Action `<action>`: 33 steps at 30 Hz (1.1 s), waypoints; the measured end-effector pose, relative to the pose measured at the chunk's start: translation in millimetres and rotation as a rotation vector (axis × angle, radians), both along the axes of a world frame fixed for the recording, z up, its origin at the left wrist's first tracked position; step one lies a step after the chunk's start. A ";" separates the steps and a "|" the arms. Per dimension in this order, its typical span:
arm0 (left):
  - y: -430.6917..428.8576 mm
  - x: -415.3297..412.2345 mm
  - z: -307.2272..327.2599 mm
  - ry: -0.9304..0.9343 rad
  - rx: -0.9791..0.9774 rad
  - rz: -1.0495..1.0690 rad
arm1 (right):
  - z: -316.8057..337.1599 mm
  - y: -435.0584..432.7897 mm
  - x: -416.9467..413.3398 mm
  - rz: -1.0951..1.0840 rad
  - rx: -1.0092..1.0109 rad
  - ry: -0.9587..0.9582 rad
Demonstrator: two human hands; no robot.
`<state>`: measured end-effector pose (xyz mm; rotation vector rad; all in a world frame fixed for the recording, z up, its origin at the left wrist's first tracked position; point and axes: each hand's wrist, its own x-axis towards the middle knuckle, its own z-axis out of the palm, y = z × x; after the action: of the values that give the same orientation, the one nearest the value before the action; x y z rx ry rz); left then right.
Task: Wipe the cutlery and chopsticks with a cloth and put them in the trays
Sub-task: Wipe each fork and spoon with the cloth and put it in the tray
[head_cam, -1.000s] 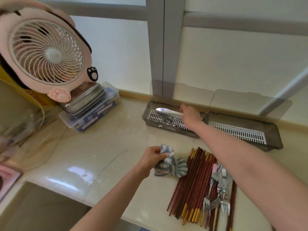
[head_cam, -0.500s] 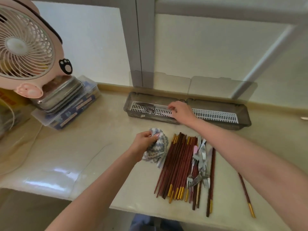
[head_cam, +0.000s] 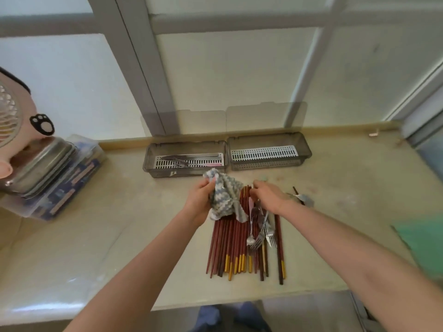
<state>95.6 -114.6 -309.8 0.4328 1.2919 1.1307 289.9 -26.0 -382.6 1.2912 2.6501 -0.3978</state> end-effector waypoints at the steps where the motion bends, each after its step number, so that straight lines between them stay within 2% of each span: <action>1: -0.7 0.3 -0.9 -0.031 -0.008 0.008 | -1.8 2.4 -2.1 0.047 0.025 -0.010; 8: -12.6 -4.4 -3.9 -0.095 -0.035 0.007 | -10.5 2.8 3.7 0.237 0.152 -0.043; 11: -16.2 -12.6 -5.1 -0.100 -0.042 0.042 | -19.1 5.0 9.8 0.268 0.220 0.063; 13: -17.0 -19.7 -6.8 -0.108 -0.044 0.101 | -10.4 3.1 4.6 0.148 0.236 0.229; 16: -13.3 -24.3 -11.6 -0.121 -0.048 0.193 | 25.1 -10.9 -22.4 -0.235 0.138 0.644; 19: -5.8 -15.9 -11.3 -0.135 -0.010 0.217 | 53.8 -34.4 -52.7 -0.510 -0.210 1.042; 21: -1.4 -6.9 -9.3 -0.152 0.018 0.208 | 60.4 -48.3 -64.0 -0.588 -0.372 1.159; 25: 1.1 5.5 -6.1 -0.194 0.017 0.170 | 61.4 -61.5 -66.2 -0.757 -0.539 1.228; 28: 0.7 9.3 -6.6 -0.185 0.018 0.160 | 62.6 -65.0 -61.1 -0.776 -0.620 1.242; 33: 3.3 13.3 -8.9 0.058 -0.030 0.039 | 62.3 -68.2 -55.5 -0.730 -0.604 1.124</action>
<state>108.9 -111.4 -318.6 0.4221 1.3715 1.1373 234.5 -94.2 -320.3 2.0996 2.0822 -2.3706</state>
